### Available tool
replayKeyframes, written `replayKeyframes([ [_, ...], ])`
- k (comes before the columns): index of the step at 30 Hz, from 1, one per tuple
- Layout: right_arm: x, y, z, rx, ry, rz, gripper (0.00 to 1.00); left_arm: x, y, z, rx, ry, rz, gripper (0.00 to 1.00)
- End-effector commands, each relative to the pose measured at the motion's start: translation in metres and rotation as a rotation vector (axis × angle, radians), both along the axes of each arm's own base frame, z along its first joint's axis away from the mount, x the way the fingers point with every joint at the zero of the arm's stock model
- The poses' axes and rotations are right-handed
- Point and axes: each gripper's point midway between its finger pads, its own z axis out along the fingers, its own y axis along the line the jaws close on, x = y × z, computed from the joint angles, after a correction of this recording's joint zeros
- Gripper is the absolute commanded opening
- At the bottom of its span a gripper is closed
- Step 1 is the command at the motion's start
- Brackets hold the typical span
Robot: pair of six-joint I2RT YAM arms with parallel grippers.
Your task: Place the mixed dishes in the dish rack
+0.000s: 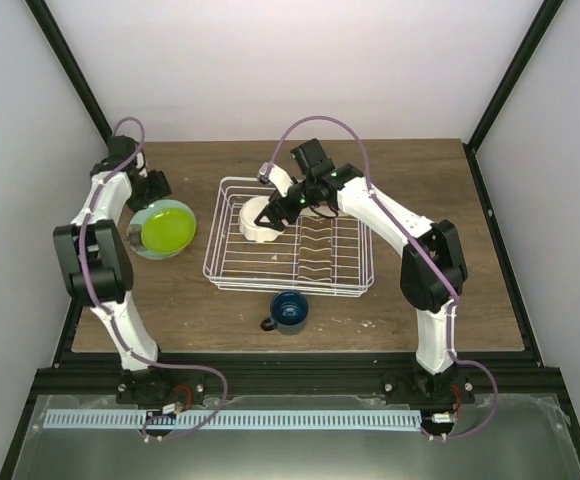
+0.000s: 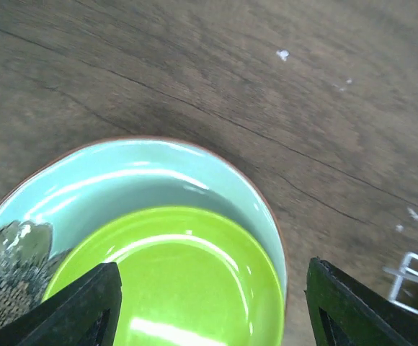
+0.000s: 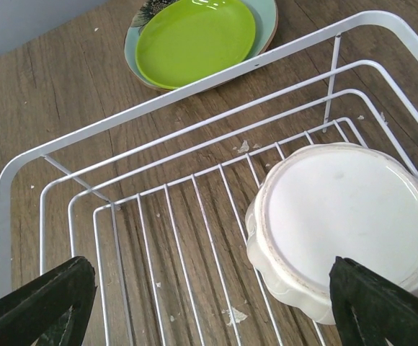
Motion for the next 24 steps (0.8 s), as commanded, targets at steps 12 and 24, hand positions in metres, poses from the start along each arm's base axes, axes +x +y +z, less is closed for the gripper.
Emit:
replayKeyframes([
  [12,0.000,0.006,0.005,0.012,-0.016,0.021,0.90,-0.119,0.039,-0.015,-0.189,-0.017,0.249,0.72],
  [24,-0.002,-0.004,-0.007,-0.037,-0.030,0.003,0.90,-0.109,0.030,-0.032,-0.297,-0.059,0.246,0.69],
])
